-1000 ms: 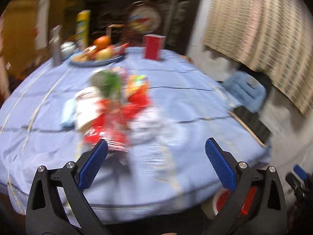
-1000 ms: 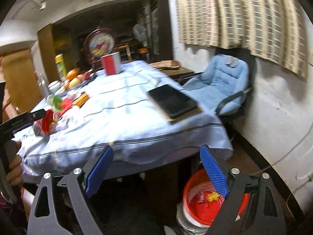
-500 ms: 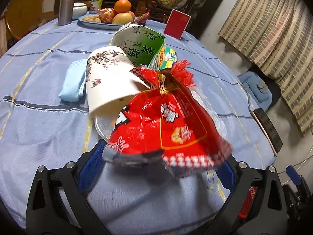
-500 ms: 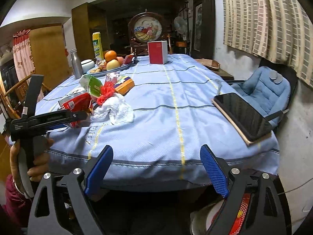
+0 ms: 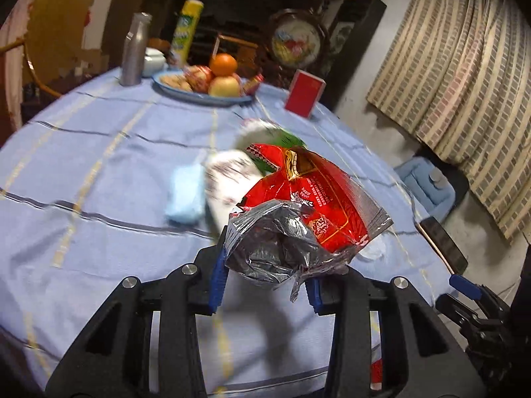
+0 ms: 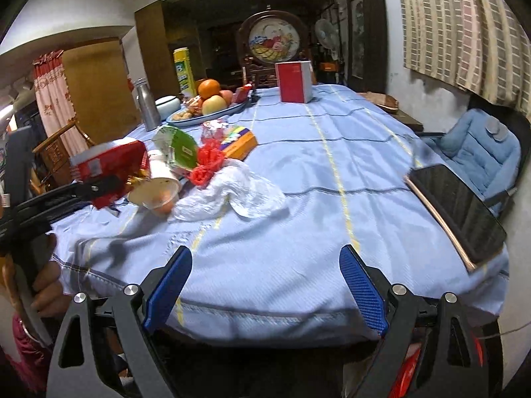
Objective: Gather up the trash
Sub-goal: 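Grasp the white plastic bag with the right gripper while the left holds the snack bag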
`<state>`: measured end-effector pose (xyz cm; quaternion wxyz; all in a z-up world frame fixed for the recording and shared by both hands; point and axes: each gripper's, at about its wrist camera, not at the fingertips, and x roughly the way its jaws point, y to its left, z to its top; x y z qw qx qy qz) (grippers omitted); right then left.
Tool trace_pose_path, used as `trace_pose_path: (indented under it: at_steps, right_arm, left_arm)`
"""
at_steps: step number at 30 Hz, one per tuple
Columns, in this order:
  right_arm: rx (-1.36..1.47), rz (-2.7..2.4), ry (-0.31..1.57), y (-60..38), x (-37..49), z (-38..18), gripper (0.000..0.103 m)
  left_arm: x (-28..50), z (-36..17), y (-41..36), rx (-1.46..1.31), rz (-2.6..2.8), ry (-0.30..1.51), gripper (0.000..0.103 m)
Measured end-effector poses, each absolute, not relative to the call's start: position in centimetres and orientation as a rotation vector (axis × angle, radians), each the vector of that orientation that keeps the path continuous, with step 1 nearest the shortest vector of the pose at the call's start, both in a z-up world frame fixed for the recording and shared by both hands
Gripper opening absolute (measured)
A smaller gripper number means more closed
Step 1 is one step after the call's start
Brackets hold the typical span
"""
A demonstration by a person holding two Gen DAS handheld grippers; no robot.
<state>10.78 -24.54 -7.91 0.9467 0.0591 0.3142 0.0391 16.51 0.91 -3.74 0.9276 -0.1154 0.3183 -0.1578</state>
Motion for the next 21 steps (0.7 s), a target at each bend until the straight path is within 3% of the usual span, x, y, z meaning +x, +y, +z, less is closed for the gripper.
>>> trace_pose_path:
  at_steps: [21]
  right_arm:
    - [-0.035, 0.078, 0.753, -18.8, 24.3, -9.4, 0.089]
  left_arm:
    - [18.8, -6.4, 7.5, -0.288, -0.196, 0.68, 0.04]
